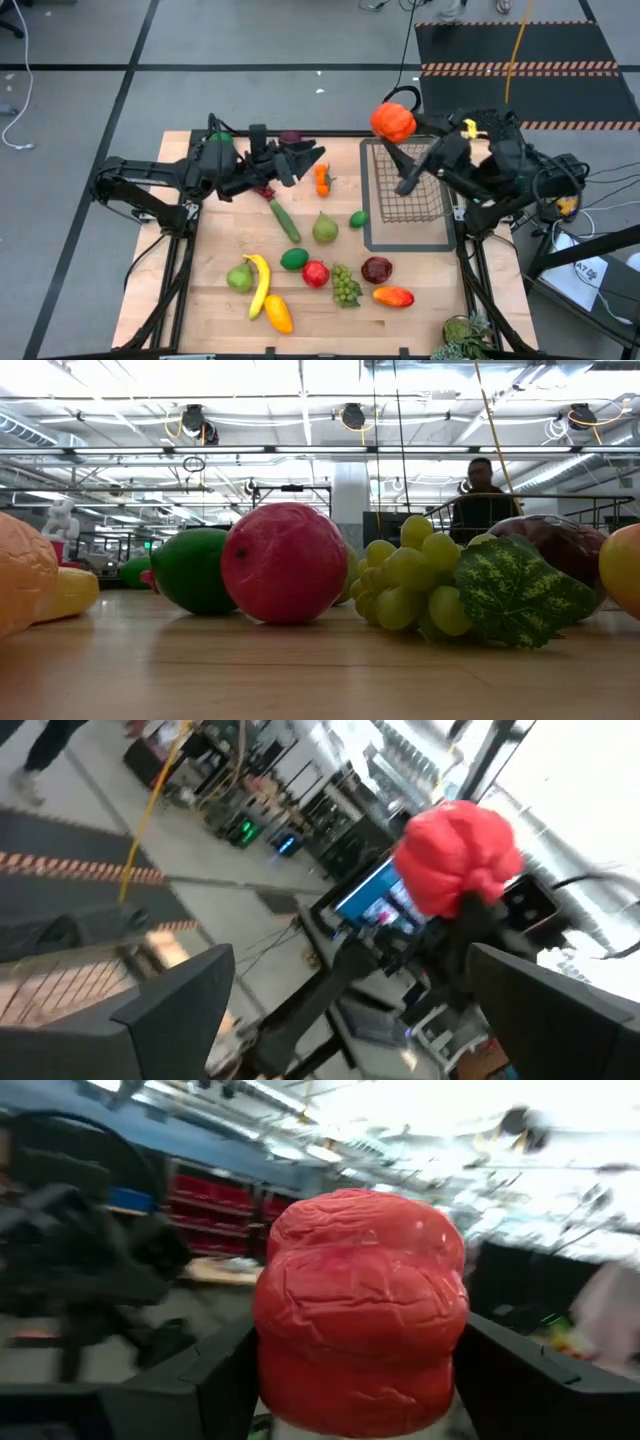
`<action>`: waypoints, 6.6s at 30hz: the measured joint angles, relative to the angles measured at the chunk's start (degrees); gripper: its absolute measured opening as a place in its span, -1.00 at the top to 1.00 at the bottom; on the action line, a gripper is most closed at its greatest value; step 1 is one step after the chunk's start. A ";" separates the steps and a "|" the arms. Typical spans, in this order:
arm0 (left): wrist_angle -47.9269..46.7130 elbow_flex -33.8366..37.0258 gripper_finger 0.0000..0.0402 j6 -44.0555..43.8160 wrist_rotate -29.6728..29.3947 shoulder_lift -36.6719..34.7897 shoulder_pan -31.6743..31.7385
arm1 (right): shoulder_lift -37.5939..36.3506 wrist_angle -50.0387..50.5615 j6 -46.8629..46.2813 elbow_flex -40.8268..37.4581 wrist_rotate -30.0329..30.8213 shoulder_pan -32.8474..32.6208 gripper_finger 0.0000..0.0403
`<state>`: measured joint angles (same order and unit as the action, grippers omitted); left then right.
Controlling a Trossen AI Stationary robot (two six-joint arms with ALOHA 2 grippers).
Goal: Build produce basket
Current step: Put the orange pumpkin into the wire basket
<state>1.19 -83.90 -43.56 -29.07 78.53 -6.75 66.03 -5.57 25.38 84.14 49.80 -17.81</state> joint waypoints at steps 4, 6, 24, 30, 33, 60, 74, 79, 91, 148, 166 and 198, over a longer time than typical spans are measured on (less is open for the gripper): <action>-3.65 0.01 -0.98 -2.41 0.02 -1.01 -0.70 | -2.92 8.84 -13.38 0.00 -0.08 -2.24 -0.36; -6.40 -0.04 -0.98 -3.88 0.01 -1.21 -1.00 | -4.40 13.25 -19.63 0.00 -0.06 -3.08 -0.36; -30.38 0.03 -0.98 -9.63 0.75 -1.32 -0.15 | -9.03 49.20 -65.77 -0.02 -0.61 2.91 -0.36; -39.83 0.02 -0.98 -9.82 7.40 -1.35 3.43 | -6.69 51.80 -84.83 -0.02 -10.23 12.48 -0.36; -43.14 0.03 -0.98 -6.34 11.67 -1.33 5.72 | -4.21 52.22 -87.64 -0.02 -20.44 17.96 -0.36; -63.10 0.00 -0.98 3.35 24.34 -1.76 14.24 | 13.88 64.76 -58.43 -0.08 -65.60 54.79 -0.36; -63.05 0.00 -0.98 4.86 22.55 -1.74 16.44 | 21.33 67.15 -48.34 -0.14 -69.43 61.72 -0.36; -63.08 0.00 -0.98 5.32 22.59 -1.74 16.86 | 21.87 66.68 -47.14 -3.91 -69.47 62.84 -0.36; -63.09 0.00 -0.98 4.91 22.64 -1.74 16.42 | 21.64 49.71 -50.58 -19.64 -69.35 63.42 -0.36; -60.95 0.02 -0.98 6.04 21.94 -1.72 16.42 | 18.06 36.27 -46.26 -29.92 -57.30 63.35 -0.63; -60.95 0.04 -0.98 6.35 21.43 -1.65 16.40 | 17.97 36.06 -45.21 -29.86 -52.49 63.46 -0.61; -59.30 0.06 -0.98 7.32 21.51 1.91 16.01 | 6.79 42.40 -56.99 -29.94 -57.38 61.89 -0.48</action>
<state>-58.11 -83.84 -36.25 -7.57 80.44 9.26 72.82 36.83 -31.61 54.19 -7.58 44.07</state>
